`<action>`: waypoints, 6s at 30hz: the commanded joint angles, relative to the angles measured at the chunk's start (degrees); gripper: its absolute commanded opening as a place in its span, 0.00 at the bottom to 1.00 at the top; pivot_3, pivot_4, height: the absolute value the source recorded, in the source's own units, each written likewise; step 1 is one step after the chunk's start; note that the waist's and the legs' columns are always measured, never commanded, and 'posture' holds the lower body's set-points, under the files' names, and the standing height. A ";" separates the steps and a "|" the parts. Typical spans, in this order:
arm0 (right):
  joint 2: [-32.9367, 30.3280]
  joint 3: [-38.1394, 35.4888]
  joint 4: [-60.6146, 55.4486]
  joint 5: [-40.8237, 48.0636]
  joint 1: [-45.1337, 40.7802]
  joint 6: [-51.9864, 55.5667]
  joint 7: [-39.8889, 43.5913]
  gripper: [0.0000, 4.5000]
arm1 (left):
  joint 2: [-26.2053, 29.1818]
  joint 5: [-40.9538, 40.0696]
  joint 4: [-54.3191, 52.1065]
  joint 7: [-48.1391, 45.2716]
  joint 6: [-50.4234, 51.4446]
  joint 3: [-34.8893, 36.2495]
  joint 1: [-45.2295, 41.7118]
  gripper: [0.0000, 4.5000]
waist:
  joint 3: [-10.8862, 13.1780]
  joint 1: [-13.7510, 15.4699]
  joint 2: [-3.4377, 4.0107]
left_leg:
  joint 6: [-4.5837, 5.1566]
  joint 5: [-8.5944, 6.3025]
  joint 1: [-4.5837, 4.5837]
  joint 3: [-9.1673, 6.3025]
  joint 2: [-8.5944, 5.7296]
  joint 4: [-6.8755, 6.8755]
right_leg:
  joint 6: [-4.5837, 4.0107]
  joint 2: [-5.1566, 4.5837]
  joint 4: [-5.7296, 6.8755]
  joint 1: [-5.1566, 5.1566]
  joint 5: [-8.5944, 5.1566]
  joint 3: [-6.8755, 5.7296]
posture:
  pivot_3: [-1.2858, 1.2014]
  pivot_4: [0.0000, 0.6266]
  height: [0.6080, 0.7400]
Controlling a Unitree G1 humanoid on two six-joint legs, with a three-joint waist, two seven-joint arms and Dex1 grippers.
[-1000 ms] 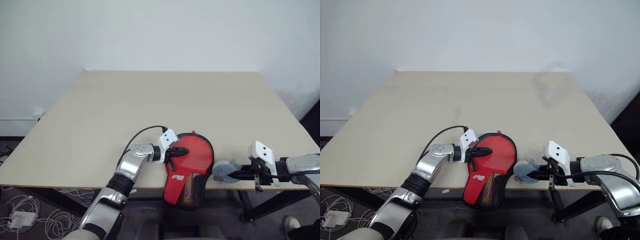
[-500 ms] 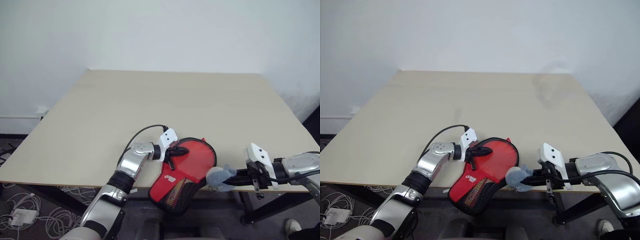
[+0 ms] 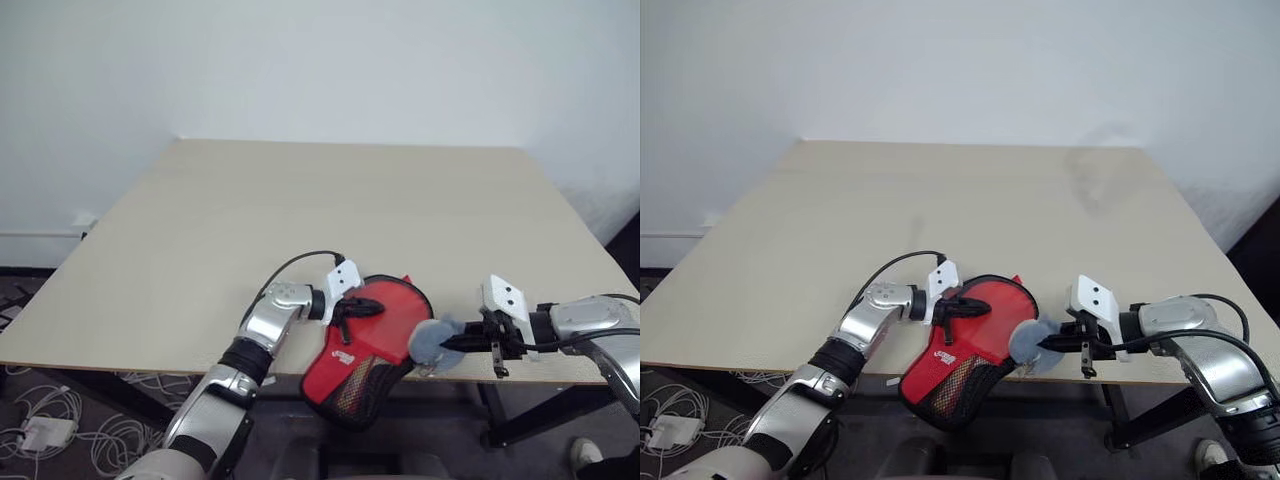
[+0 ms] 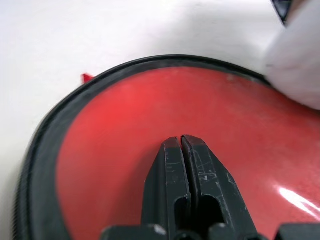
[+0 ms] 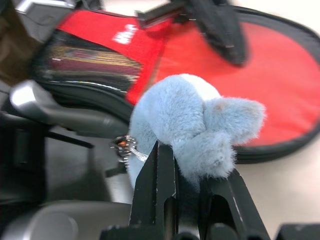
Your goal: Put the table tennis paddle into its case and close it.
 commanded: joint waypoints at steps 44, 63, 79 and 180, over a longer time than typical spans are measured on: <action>-10.16 -13.83 -16.35 8.79 15.34 0.56 4.87 0.71 | -3.51 5.02 12.84 -3.21 -6.36 -1.32 -5.87 0.00 | 0.03 0.09 -0.13 | 0.09 -0.13 -0.01 -0.02 0.00 0.18 | 0.17 -0.03 -0.04 0.16 -0.22 -0.02 | 0.52 0.00 1.00; -6.27 -0.46 -13.48 3.57 9.03 1.24 -0.39 0.79 | -4.65 5.64 16.30 -1.14 -8.66 0.43 -7.40 0.00 | 0.01 -0.03 -0.43 | 0.10 -0.21 0.00 0.00 0.01 0.22 | 0.12 -0.03 -0.02 0.13 -0.11 0.00 | 0.52 0.00 1.00; 11.13 1.61 6.47 -5.33 -4.24 12.38 -23.55 0.79 | -2.74 2.97 12.50 -1.80 -7.49 3.35 -7.35 0.00 | -0.01 -0.56 -0.46 | 0.10 -0.21 -0.01 -0.01 0.03 0.18 | 0.08 0.02 0.02 0.10 -0.04 0.01 | 0.52 0.00 1.00; 33.70 0.65 27.88 -11.86 -30.71 1.08 -22.69 0.99 | 24.95 -21.46 -45.22 19.68 24.50 38.32 30.00 0.00 | 0.22 -3.48 -0.14 | -0.19 -0.02 -0.06 0.26 0.04 -0.23 | 0.05 0.04 0.82 -0.62 -0.03 0.39 | 0.52 0.00 1.00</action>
